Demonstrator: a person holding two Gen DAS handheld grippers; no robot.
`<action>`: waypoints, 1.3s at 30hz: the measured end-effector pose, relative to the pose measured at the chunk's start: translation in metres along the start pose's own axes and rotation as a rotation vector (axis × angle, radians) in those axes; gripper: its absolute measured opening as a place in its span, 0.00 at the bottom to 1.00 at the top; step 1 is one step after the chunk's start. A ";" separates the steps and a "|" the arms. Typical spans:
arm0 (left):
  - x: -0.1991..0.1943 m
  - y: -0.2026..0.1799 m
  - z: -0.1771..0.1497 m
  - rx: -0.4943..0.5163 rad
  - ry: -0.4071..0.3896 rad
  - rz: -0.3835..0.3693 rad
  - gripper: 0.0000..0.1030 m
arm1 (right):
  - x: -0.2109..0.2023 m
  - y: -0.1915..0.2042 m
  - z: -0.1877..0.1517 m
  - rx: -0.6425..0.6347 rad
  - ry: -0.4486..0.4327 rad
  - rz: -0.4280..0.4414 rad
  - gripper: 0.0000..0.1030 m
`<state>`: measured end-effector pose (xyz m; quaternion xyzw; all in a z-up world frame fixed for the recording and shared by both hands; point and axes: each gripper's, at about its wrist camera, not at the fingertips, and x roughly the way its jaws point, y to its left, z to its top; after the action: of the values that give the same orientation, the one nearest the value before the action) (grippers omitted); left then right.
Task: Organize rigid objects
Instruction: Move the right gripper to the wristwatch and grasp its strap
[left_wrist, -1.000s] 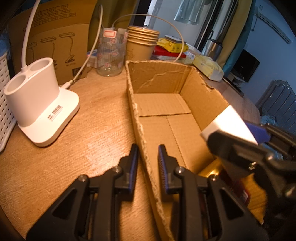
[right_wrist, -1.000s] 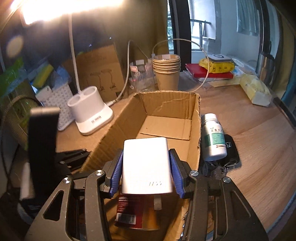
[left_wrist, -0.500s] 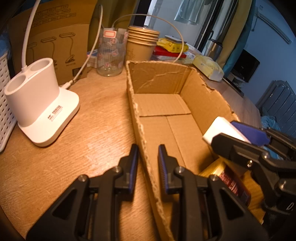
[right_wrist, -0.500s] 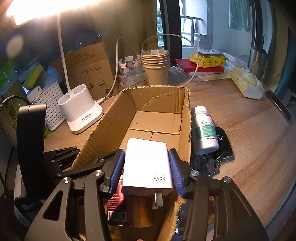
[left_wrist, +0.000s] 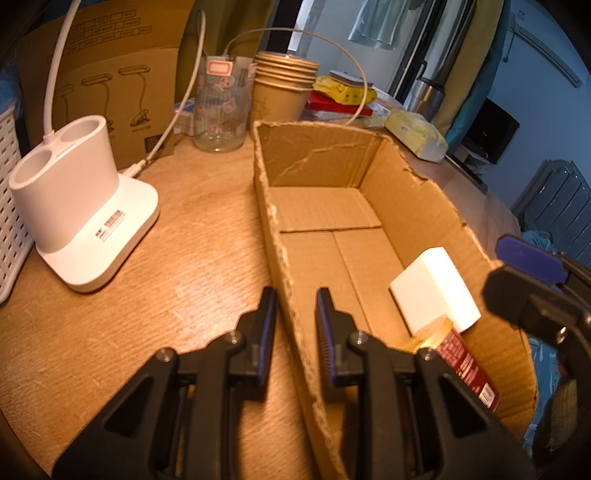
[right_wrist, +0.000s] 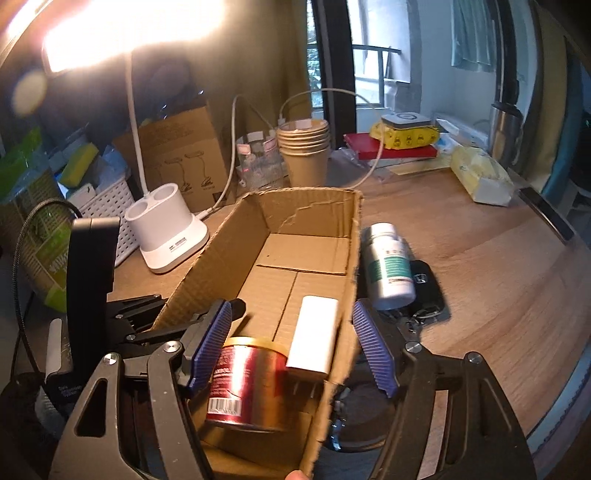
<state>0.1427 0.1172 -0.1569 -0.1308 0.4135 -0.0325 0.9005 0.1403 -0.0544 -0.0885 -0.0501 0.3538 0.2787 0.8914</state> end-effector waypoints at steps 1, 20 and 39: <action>0.000 0.000 0.000 0.000 0.000 0.000 0.23 | -0.003 -0.002 -0.001 0.006 -0.005 -0.004 0.70; 0.000 0.000 0.000 0.000 0.000 0.001 0.23 | -0.031 -0.062 -0.024 0.107 -0.026 -0.117 0.70; 0.000 0.000 0.000 0.000 0.000 0.001 0.23 | -0.001 -0.077 -0.065 0.109 0.085 -0.129 0.59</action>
<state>0.1427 0.1172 -0.1567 -0.1304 0.4135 -0.0320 0.9006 0.1417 -0.1382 -0.1446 -0.0362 0.4017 0.1987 0.8932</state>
